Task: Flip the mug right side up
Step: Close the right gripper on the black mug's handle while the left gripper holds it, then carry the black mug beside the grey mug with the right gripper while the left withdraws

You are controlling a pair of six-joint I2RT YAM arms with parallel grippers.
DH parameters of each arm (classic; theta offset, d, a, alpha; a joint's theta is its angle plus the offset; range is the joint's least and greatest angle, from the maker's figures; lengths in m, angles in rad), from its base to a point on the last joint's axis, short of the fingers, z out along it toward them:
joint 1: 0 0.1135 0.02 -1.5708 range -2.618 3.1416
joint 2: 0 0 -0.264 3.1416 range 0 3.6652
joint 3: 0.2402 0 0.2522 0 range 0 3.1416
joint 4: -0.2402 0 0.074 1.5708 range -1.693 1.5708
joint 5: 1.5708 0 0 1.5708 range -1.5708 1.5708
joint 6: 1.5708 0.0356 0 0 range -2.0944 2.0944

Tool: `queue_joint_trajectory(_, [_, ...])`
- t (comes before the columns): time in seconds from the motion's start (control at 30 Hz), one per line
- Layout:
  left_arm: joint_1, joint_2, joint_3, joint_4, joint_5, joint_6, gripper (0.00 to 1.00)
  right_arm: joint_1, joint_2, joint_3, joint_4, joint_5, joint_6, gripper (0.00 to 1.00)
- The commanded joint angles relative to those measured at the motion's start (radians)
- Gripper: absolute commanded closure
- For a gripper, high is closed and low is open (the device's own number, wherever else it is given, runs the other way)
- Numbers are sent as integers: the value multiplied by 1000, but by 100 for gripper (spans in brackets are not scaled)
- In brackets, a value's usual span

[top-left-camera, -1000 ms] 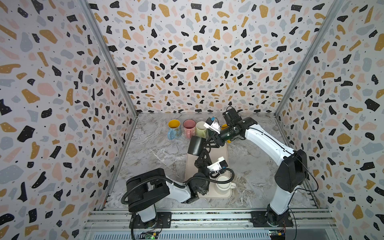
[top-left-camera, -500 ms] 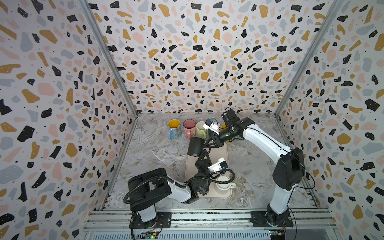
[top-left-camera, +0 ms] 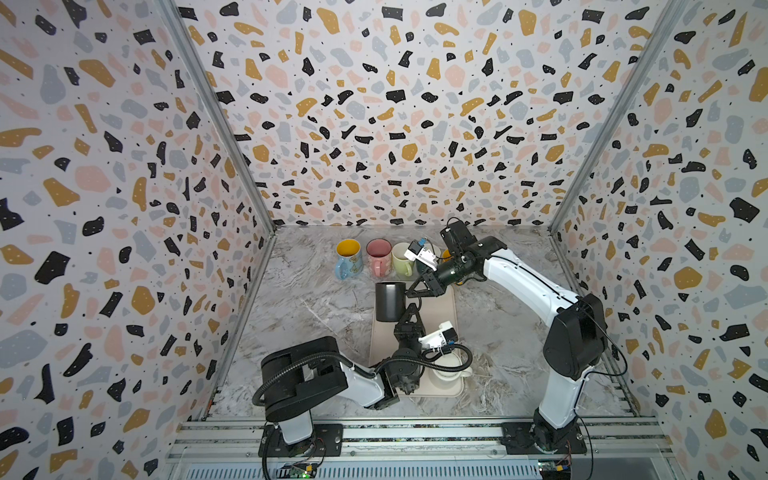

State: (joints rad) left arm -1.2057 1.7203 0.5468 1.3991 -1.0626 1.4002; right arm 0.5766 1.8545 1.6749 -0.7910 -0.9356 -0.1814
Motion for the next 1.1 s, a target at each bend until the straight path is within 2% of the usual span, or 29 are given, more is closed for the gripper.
queue_joint_trajectory(0.0, [3,-25,75,448,19,18,100,33,-4,-51,-30,33,-20,100])
queue_joint_trajectory(0.27, [6,-27,107,447,-23,44,100,33,-49,-111,46,26,25,100])
queue_joint_trajectory(0.37, [6,-42,110,447,-32,46,90,26,-64,-132,83,26,57,100])
queue_joint_trajectory(0.43, [6,-55,105,447,-34,43,86,14,-80,-146,125,18,88,100])
queue_joint_trajectory(1.07, [0,-99,80,448,-35,59,70,-93,-139,-201,324,-31,267,100])
